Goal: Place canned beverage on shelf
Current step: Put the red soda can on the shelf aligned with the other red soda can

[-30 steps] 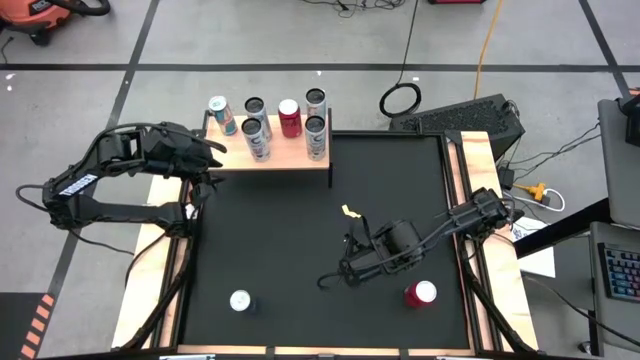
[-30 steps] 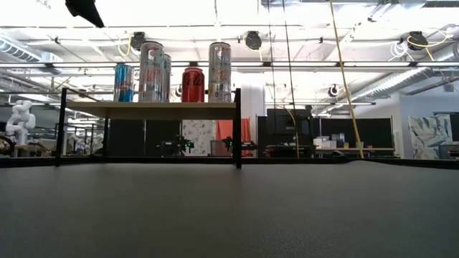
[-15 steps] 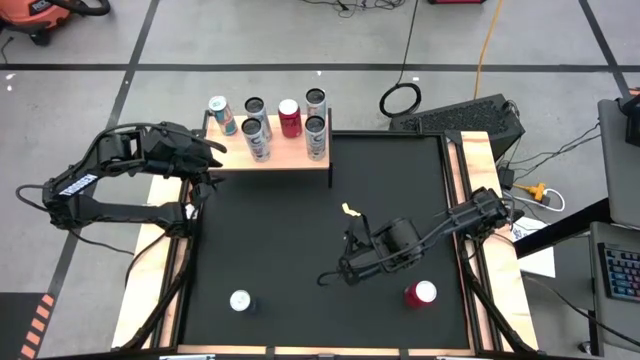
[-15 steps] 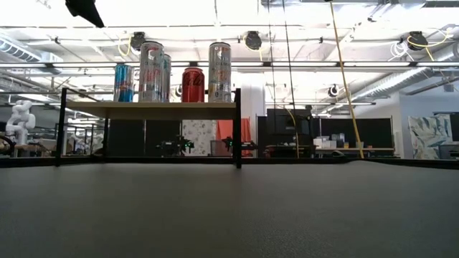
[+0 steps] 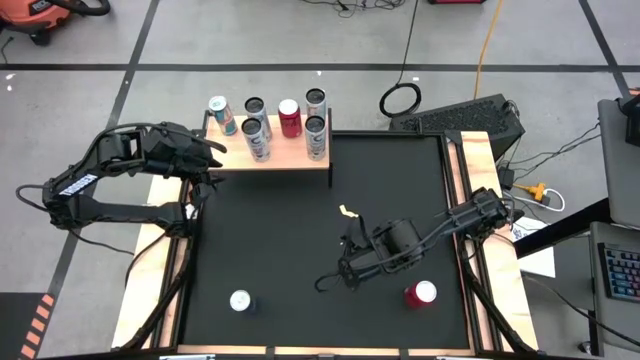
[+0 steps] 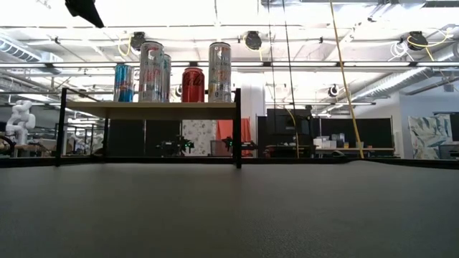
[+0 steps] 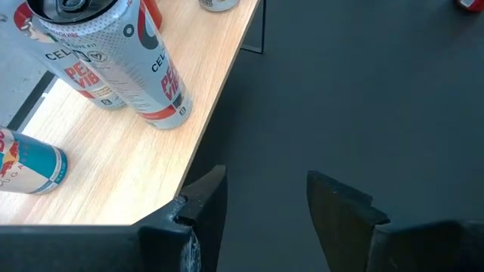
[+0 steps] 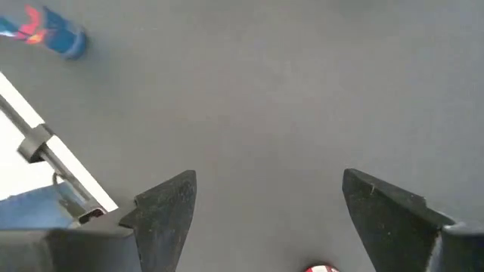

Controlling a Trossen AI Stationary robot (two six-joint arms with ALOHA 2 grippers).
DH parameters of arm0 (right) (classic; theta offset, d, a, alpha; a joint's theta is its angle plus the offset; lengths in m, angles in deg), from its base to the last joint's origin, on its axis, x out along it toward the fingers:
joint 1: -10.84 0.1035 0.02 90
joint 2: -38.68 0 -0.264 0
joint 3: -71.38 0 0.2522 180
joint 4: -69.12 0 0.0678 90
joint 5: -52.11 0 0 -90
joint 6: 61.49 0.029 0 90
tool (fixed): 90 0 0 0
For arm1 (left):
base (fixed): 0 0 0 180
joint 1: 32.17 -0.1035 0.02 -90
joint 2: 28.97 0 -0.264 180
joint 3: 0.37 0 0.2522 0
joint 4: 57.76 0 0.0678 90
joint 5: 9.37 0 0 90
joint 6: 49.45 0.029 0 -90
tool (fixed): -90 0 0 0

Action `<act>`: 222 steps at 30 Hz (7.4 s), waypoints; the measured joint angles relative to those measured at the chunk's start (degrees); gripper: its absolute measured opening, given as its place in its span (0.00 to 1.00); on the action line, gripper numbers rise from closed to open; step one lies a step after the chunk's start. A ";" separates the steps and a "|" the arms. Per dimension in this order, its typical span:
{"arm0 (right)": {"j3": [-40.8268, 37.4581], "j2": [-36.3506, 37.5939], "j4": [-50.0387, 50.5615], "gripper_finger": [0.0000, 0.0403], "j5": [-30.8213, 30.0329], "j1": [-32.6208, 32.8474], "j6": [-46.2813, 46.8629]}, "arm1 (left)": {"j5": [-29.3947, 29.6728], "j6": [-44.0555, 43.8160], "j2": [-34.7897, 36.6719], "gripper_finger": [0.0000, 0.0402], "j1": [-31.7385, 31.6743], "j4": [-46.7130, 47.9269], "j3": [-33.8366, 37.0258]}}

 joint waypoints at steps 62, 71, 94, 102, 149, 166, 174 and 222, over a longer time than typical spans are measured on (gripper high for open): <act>-11.81 -0.07 3.50 0.78 13.76 18.63 37.46 | 0.03 0.20 -0.02 0.45 -0.02 0.12 0.01; -16.87 -0.09 3.42 0.78 14.29 21.88 45.35 | 0.03 0.24 -0.02 0.45 -0.02 0.10 0.01; -28.38 5.31 3.44 0.78 13.12 22.16 49.14 | 0.03 1.67 -0.04 0.45 -0.02 0.01 0.01; -33.97 5.29 1.75 0.78 15.07 22.16 49.34 | 0.03 1.64 -0.04 0.45 -0.02 0.01 0.01; -41.78 5.95 -7.97 0.70 11.41 21.95 48.20 | 0.03 1.45 -0.04 0.45 -0.02 -0.19 0.01; -38.81 9.27 -7.21 0.70 1.74 9.54 28.36 | 0.32 1.32 -1.90 0.45 -0.02 -0.40 0.01; -38.12 9.25 -14.05 0.70 -1.92 -0.14 8.99 | 1.40 1.32 -4.75 0.45 -0.01 -0.43 0.01; 11.89 -5.81 -35.03 0.70 -4.96 -30.60 -57.27 | 2.22 1.67 -5.40 0.45 -0.02 0.49 0.01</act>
